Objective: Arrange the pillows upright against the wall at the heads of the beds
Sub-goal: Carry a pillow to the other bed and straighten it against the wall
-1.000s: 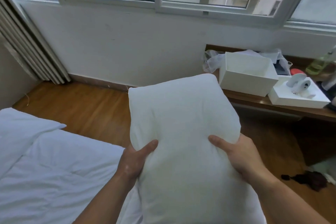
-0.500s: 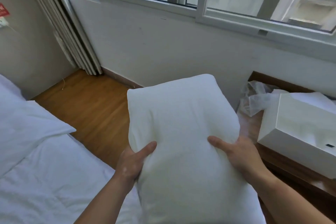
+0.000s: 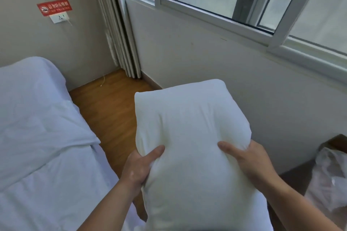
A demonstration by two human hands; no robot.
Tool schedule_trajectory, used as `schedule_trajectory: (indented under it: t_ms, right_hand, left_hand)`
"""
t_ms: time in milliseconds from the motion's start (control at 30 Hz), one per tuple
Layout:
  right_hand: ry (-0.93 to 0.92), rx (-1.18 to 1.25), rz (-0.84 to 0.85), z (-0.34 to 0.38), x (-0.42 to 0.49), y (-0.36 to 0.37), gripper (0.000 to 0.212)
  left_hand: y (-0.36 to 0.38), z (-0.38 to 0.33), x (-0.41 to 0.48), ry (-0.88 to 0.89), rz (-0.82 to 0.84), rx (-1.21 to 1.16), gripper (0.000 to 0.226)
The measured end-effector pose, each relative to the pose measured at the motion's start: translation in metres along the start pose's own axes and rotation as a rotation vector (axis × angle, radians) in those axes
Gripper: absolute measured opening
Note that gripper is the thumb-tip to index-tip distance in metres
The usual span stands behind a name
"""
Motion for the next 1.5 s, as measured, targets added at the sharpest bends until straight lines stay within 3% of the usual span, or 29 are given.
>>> schedule_trajectory:
  t_ms: [267,600,733,933,1167,1500]
  right_hand:
    - [-0.042,-0.069,0.135,0.059,0.097,0.112,0.025]
    - [-0.045,-0.071,0.365,0.109,0.237,0.27,0.024]
    - [-0.034,-0.103,0.478,0.141,0.305,0.339,0.027]
    - [-0.04,-0.156,0.586,0.191,0.386,0.44,0.031]
    - [-0.071,-0.2,0.668,0.222,0.441,0.57,0.029]
    - [-0.135,-0.263,0.673,0.265,0.478,0.795,0.031]
  left_hand:
    - [-0.074,-0.034,0.088,-0.009,-0.109,-0.143,0.098]
    - [-0.163,-0.068,0.213,-0.095,-0.31,-0.249,0.08]
    - [-0.196,-0.092,0.272,-0.132,-0.384,-0.289,0.046]
    - [-0.25,-0.129,0.349,-0.177,-0.487,-0.35,0.032]
    - [-0.333,-0.142,0.427,-0.18,-0.558,-0.422,0.046]
    - [-0.512,-0.145,0.539,-0.184,-0.6,-0.515,0.036]
Point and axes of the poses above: each hand's wrist, its own x-axis towards the middle knuckle, its own y-axis out of the palm, z = x × y, the point moved 1 cm from there along x, towards the middle knuckle, and after that the axes turned 15 degrees about x, right-handed, at the moved point
